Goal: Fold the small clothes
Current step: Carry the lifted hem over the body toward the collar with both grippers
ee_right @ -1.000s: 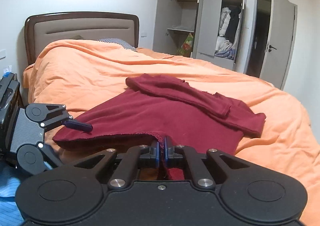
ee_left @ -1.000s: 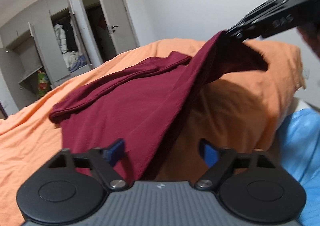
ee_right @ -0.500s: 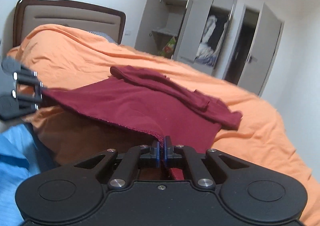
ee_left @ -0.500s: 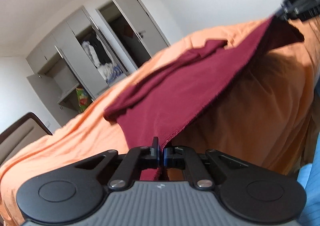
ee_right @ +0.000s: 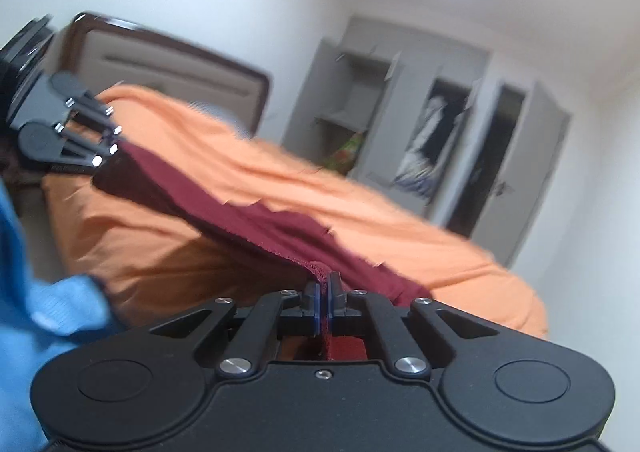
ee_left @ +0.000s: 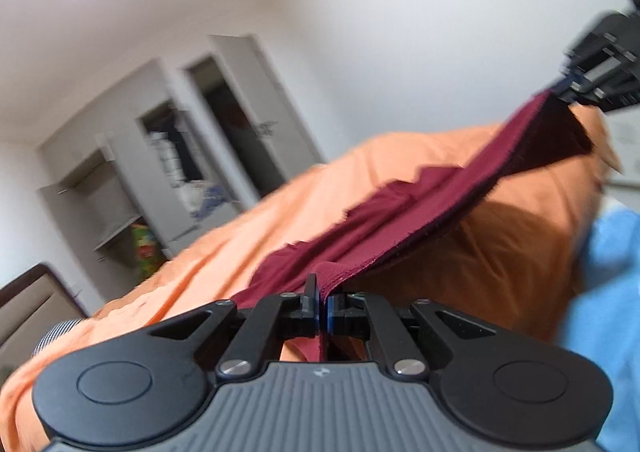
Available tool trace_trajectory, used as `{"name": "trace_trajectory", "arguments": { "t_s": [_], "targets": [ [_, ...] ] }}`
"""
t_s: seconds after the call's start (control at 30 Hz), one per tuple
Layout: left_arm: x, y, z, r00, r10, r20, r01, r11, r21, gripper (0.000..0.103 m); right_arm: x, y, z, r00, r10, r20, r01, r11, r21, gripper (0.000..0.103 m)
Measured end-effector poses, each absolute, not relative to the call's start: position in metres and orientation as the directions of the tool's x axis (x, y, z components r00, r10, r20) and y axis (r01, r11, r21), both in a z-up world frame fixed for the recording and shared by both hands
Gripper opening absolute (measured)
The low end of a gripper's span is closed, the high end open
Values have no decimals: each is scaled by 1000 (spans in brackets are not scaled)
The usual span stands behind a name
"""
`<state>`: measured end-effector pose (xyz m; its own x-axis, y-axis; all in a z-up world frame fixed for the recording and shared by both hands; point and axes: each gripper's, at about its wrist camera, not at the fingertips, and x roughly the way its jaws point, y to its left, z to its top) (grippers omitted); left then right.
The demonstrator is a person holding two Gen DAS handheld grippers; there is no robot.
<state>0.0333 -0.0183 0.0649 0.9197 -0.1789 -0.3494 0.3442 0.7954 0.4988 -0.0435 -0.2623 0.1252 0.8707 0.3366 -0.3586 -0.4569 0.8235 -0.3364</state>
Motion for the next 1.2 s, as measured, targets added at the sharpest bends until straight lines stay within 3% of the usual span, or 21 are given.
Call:
{"name": "trace_trajectory", "arguments": {
  "t_s": [0.2, 0.37, 0.53, 0.67, 0.93, 1.2],
  "targets": [
    [55, -11, 79, 869, -241, -432, 436, 786, 438, 2, -20, -273, 135, 833, 361, -419, -500, 814, -295, 2],
    [92, -3, 116, 851, -243, -465, 436, 821, 369, 3, 5, -265, 157, 843, 345, -413, -509, 762, -401, 2],
    [133, -4, 168, 842, -262, -471, 486, 748, 453, 3, 57, -261, 195, 871, 315, -377, -485, 673, -558, 3],
    [197, -10, 185, 835, -263, -483, 509, 702, 498, 3, 124, -267, 212, 873, 299, -384, -480, 660, -578, 3],
    [352, -4, 174, 773, -251, -583, 528, 765, 370, 3, 275, -259, 192, 852, 237, -467, -492, 664, -563, 4],
    [465, 27, 115, 660, -267, -703, 520, 837, 170, 3, 395, -263, 135, 757, 214, -617, -533, 748, -395, 5]
  ]
}}
